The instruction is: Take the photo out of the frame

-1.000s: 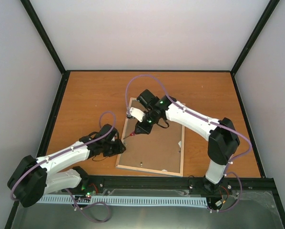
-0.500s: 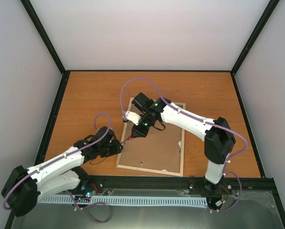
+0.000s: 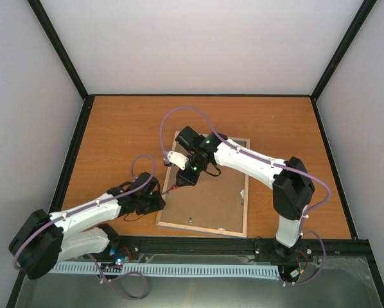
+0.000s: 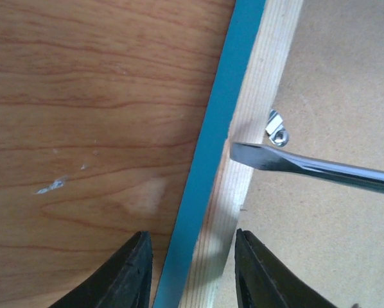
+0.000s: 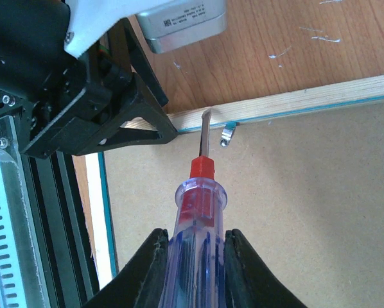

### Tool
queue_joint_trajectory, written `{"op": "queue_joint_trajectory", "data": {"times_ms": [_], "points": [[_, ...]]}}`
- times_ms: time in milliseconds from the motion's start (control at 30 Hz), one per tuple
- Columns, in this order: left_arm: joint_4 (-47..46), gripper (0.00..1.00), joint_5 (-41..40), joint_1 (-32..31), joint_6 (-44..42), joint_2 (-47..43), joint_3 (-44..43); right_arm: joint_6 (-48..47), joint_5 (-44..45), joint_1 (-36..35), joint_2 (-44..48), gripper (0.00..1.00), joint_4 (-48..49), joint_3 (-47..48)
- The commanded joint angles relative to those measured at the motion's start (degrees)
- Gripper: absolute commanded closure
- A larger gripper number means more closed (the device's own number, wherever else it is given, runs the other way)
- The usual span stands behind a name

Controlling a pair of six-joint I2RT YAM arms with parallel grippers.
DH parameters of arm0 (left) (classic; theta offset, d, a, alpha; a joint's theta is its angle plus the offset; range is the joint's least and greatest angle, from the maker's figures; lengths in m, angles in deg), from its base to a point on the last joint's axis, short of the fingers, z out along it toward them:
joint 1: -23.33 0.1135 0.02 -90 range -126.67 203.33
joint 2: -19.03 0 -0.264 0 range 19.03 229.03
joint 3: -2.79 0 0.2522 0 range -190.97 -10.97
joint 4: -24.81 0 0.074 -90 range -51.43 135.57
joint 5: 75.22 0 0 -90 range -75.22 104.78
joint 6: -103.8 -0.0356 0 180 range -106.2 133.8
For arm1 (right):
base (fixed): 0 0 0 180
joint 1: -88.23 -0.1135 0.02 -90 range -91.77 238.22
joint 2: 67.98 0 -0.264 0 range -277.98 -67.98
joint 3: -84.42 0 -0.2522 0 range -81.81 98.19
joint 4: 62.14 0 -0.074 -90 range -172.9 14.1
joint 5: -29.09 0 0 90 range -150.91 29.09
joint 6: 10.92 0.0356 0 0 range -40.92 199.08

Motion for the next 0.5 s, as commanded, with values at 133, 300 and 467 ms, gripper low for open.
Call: {"op": "queue_joint_trajectory", "data": {"times_ms": [133, 300, 467], "points": [[-3.8, 0.67, 0.9, -0.6, -1.7, 2.9, 0.0, -0.4, -1.1, -0.7, 0.0, 0.97, -1.5, 2.5], [-4.3, 0.72, 0.9, -0.6, -1.7, 4.1, 0.4, -1.0, 1.7, -0.7, 4.8, 0.97, -1.4, 1.5], [-4.1, 0.8, 0.3, -0.6, -1.1, 3.6, 0.7, -1.3, 3.1, -0.7, 3.4, 0.97, -2.6, 0.4]]}}
